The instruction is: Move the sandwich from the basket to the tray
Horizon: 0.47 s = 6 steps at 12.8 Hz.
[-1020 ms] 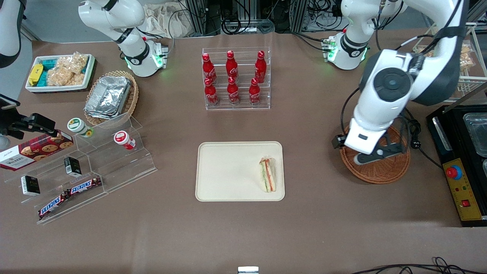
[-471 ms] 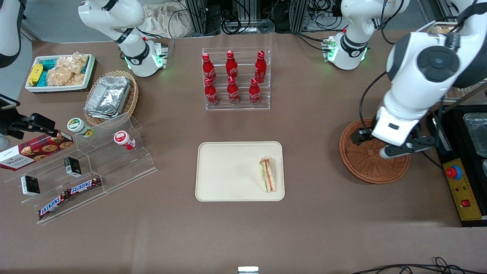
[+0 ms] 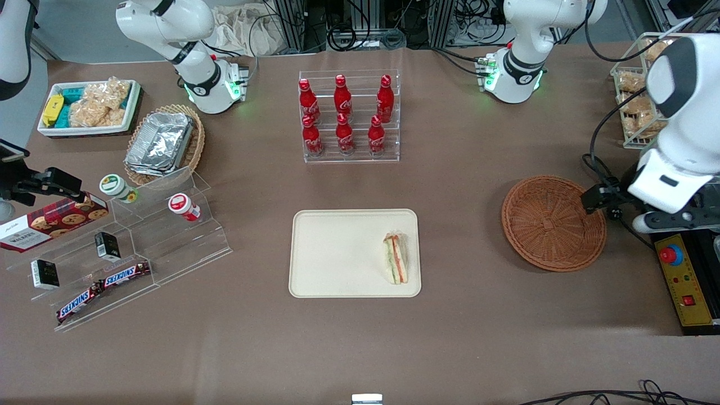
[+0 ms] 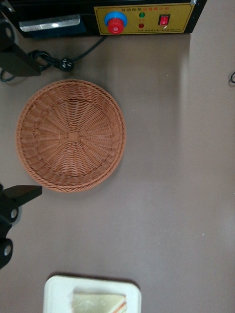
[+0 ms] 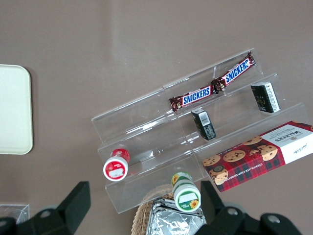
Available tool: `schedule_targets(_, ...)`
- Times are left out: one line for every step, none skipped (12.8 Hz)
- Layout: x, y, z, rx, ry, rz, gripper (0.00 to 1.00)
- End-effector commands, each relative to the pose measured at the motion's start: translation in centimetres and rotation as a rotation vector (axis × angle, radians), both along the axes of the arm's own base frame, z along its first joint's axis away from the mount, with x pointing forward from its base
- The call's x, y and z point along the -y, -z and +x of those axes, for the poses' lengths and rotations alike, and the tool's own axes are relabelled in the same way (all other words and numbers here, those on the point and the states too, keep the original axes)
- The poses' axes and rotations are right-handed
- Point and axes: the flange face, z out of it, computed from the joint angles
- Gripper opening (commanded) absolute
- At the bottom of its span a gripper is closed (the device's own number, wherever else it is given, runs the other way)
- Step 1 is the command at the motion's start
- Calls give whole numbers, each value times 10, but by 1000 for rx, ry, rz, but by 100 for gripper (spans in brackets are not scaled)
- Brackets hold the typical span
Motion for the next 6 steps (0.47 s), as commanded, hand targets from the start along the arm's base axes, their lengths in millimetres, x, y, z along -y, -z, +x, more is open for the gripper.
schedule_targets(11,-19,21,-77,22,-16,100)
schedule_targets(14,-19,21,-85,17,-43,100)
schedule_targets(15,-18,20,-99,15,-71,100)
schedule_targets(14,-17,18,-114,14,-71,100)
schedule_targets(2,-16,19,-115,-6,-76,100)
schedule_targets(-7,-16,20,-117,-17,-78,100)
